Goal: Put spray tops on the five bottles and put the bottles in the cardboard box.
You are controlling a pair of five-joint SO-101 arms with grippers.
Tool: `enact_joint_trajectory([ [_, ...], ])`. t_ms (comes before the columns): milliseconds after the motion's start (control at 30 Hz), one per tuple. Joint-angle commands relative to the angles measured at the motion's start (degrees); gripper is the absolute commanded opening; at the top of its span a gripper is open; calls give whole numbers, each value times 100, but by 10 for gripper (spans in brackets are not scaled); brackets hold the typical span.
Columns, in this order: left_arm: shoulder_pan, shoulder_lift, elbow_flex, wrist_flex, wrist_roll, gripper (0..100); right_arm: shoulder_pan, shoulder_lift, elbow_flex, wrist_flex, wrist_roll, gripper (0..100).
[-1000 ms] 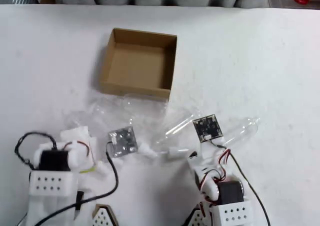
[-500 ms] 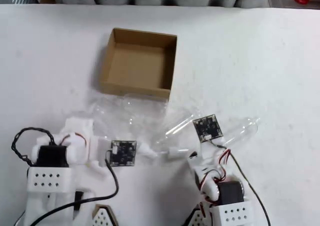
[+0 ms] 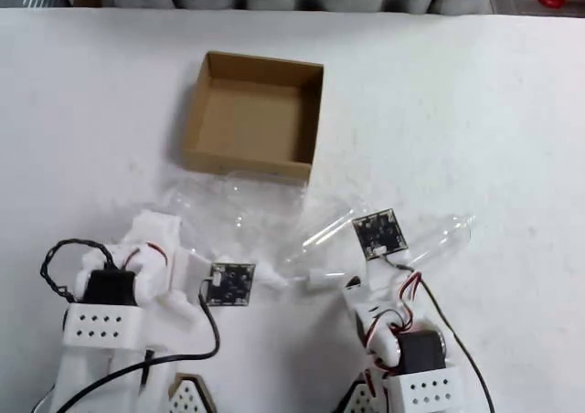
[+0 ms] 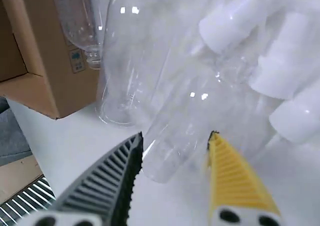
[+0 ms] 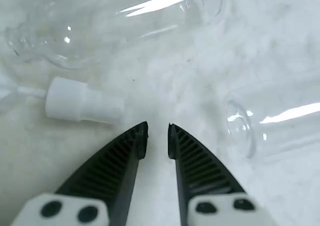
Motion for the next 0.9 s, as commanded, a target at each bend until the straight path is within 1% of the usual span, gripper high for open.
enact_joint_trajectory([
  [0,75,48,-53,-149,-114,233,13,-48,44,-110,35,42],
  [167,75,215,-440,-53,-97,234,4,-48,44,-110,35,43],
  [333,75,1349,-1749,1020,-79,234,4,-48,44,-110,35,43],
  [400,57,1903,-2145,1231,-79,234,4,-48,44,-110,35,43],
  [500,48,2589,-2462,1231,-79,234,4,-48,44,-110,35,43],
  [667,75,3327,-2769,1204,-79,236,4,-48,44,-110,35,43],
  [867,92,3925,-2549,404,-79,238,4,-48,44,-110,35,43],
])
